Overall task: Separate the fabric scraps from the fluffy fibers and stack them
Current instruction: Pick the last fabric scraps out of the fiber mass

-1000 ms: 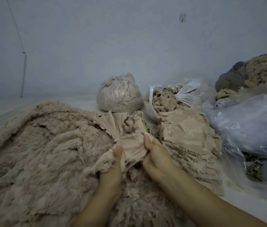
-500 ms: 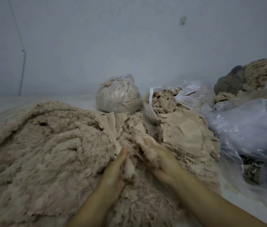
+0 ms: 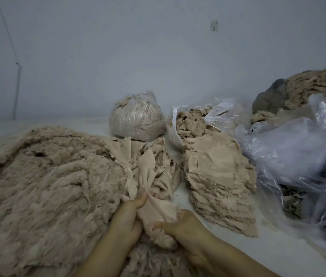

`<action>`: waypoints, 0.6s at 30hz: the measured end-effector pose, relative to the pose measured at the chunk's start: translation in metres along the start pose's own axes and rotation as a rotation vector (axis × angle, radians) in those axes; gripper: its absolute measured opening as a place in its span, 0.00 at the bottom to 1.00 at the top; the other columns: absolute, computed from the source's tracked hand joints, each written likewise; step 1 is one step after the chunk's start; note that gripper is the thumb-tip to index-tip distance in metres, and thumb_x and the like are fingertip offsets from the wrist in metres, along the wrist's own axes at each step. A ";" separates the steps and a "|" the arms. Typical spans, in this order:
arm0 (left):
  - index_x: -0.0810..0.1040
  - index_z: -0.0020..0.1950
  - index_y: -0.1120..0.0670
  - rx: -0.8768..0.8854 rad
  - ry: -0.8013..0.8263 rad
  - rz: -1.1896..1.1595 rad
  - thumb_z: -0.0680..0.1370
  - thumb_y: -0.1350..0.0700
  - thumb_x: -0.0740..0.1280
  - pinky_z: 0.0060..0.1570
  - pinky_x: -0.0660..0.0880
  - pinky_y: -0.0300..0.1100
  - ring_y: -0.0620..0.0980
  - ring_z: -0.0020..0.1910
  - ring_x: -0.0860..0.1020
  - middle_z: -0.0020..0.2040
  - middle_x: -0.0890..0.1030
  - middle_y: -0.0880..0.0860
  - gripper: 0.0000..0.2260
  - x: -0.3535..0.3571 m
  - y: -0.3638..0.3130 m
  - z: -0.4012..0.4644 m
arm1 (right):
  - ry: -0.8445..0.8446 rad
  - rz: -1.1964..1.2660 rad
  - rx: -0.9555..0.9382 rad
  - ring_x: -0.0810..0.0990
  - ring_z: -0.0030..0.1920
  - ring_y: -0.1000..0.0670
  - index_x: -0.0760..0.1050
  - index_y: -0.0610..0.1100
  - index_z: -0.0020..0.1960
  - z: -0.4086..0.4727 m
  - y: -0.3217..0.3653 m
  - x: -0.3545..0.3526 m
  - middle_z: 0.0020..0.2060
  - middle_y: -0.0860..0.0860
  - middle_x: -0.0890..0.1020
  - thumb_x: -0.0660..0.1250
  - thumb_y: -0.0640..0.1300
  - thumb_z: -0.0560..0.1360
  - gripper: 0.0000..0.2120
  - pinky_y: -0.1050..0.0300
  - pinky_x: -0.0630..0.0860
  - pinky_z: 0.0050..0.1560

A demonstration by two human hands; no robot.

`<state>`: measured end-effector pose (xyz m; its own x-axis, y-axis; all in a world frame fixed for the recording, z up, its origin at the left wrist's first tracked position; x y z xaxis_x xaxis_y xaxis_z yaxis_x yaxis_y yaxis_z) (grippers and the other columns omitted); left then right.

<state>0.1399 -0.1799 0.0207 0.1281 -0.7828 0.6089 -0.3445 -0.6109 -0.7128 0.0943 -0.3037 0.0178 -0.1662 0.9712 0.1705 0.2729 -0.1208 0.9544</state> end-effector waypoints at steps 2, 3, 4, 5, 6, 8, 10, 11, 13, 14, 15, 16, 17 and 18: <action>0.75 0.41 0.63 0.030 -0.033 -0.145 0.80 0.66 0.58 0.23 0.77 0.39 0.48 0.23 0.79 0.26 0.80 0.56 0.10 -0.003 -0.008 0.004 | 0.065 -0.149 -0.018 0.82 0.33 0.60 0.79 0.46 0.46 -0.006 -0.005 -0.005 0.32 0.57 0.84 0.72 0.32 0.70 0.10 0.65 0.78 0.38; 0.74 0.40 0.63 0.053 -0.070 -0.207 0.80 0.68 0.56 0.21 0.75 0.36 0.46 0.21 0.78 0.23 0.78 0.54 0.11 -0.005 -0.013 0.006 | 0.078 -0.205 -0.026 0.81 0.34 0.64 0.76 0.50 0.45 -0.009 -0.006 -0.007 0.31 0.63 0.83 0.70 0.32 0.72 0.13 0.68 0.77 0.39; 0.73 0.40 0.62 0.071 -0.093 -0.228 0.80 0.68 0.54 0.20 0.75 0.35 0.45 0.19 0.76 0.22 0.77 0.53 0.12 -0.007 -0.017 0.007 | 0.059 -0.239 -0.042 0.79 0.34 0.68 0.73 0.53 0.44 -0.009 -0.007 -0.009 0.29 0.67 0.81 0.67 0.32 0.74 0.16 0.71 0.76 0.39; 0.72 0.40 0.62 0.071 -0.089 -0.198 0.79 0.69 0.53 0.19 0.73 0.34 0.44 0.18 0.75 0.21 0.75 0.53 0.12 -0.008 -0.017 0.006 | 0.022 -0.252 -0.067 0.78 0.32 0.69 0.71 0.54 0.43 -0.008 -0.007 -0.013 0.28 0.69 0.79 0.66 0.31 0.75 0.17 0.72 0.75 0.39; 0.72 0.40 0.61 0.051 -0.054 -0.148 0.79 0.68 0.53 0.18 0.71 0.33 0.44 0.17 0.72 0.21 0.73 0.52 0.12 -0.006 -0.014 0.005 | -0.027 -0.249 -0.100 0.79 0.32 0.67 0.71 0.52 0.41 -0.006 -0.006 -0.018 0.27 0.66 0.80 0.65 0.31 0.75 0.16 0.70 0.76 0.39; 0.71 0.40 0.60 0.015 0.036 -0.035 0.80 0.64 0.54 0.15 0.62 0.31 0.42 0.15 0.64 0.21 0.69 0.50 0.11 -0.007 -0.004 0.004 | -0.129 -0.172 -0.185 0.82 0.37 0.55 0.76 0.45 0.42 -0.002 0.002 -0.022 0.33 0.53 0.84 0.69 0.29 0.71 0.11 0.60 0.78 0.42; 0.76 0.44 0.62 -0.031 0.147 0.037 0.81 0.54 0.57 0.17 0.63 0.32 0.43 0.17 0.66 0.26 0.74 0.54 0.15 -0.004 -0.001 -0.003 | -0.196 -0.052 -0.240 0.84 0.43 0.44 0.77 0.36 0.48 0.003 0.007 -0.025 0.40 0.42 0.85 0.70 0.26 0.68 0.11 0.54 0.80 0.44; 0.80 0.45 0.62 -0.062 0.236 0.083 0.79 0.46 0.60 0.20 0.68 0.34 0.46 0.22 0.73 0.32 0.79 0.57 0.21 -0.004 -0.001 -0.005 | -0.184 -0.030 -0.256 0.84 0.44 0.43 0.78 0.33 0.49 0.005 0.007 -0.025 0.41 0.41 0.85 0.69 0.25 0.68 0.11 0.54 0.80 0.43; 0.86 0.44 0.57 -0.081 0.393 0.179 0.66 0.36 0.72 0.30 0.77 0.42 0.54 0.37 0.83 0.43 0.84 0.59 0.24 0.000 0.000 -0.012 | -0.112 -0.036 -0.252 0.84 0.44 0.41 0.81 0.32 0.46 0.005 0.007 -0.024 0.42 0.39 0.85 0.68 0.26 0.68 0.09 0.54 0.81 0.42; 0.85 0.44 0.58 -0.059 0.430 0.235 0.58 0.38 0.78 0.33 0.79 0.42 0.54 0.42 0.83 0.45 0.84 0.59 0.26 0.003 0.000 -0.016 | -0.055 -0.052 -0.231 0.84 0.44 0.40 0.82 0.35 0.45 0.004 0.007 -0.024 0.42 0.38 0.85 0.68 0.28 0.68 0.08 0.53 0.80 0.43; 0.84 0.48 0.60 -0.036 0.442 0.307 0.51 0.45 0.83 0.37 0.80 0.42 0.53 0.45 0.84 0.47 0.84 0.58 0.31 0.003 0.003 -0.016 | -0.004 -0.076 -0.203 0.84 0.45 0.40 0.84 0.38 0.44 0.002 0.008 -0.023 0.42 0.38 0.85 0.70 0.30 0.67 0.08 0.52 0.80 0.45; 0.80 0.52 0.61 0.018 0.388 0.401 0.50 0.51 0.85 0.39 0.80 0.39 0.50 0.46 0.84 0.47 0.85 0.56 0.34 0.001 0.008 -0.011 | 0.025 -0.098 -0.186 0.84 0.44 0.41 0.85 0.42 0.43 0.001 0.008 -0.023 0.42 0.40 0.85 0.72 0.32 0.66 0.09 0.53 0.80 0.44; 0.78 0.53 0.61 0.096 0.306 0.442 0.55 0.56 0.84 0.39 0.79 0.37 0.48 0.44 0.84 0.45 0.85 0.54 0.30 0.001 0.011 -0.009 | 0.017 -0.117 -0.186 0.85 0.42 0.45 0.84 0.44 0.41 0.000 0.008 -0.022 0.40 0.43 0.86 0.74 0.33 0.64 0.09 0.55 0.79 0.42; 0.78 0.50 0.61 0.162 0.241 0.442 0.63 0.60 0.80 0.37 0.79 0.37 0.48 0.40 0.84 0.42 0.85 0.54 0.19 -0.001 0.012 -0.007 | -0.024 -0.129 -0.203 0.84 0.39 0.48 0.83 0.44 0.40 0.001 0.006 -0.022 0.38 0.45 0.85 0.76 0.35 0.63 0.08 0.58 0.79 0.39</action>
<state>0.1294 -0.1861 0.0136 -0.2210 -0.9320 0.2872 -0.1669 -0.2540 -0.9527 0.1003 -0.3259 0.0200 -0.1641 0.9856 0.0402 0.0548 -0.0315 0.9980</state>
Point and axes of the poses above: each hand's wrist, its own z-axis towards the middle knuckle, its own x-axis out of the palm, y = z × x, the point moved 1 cm from there along z, towards the middle knuckle
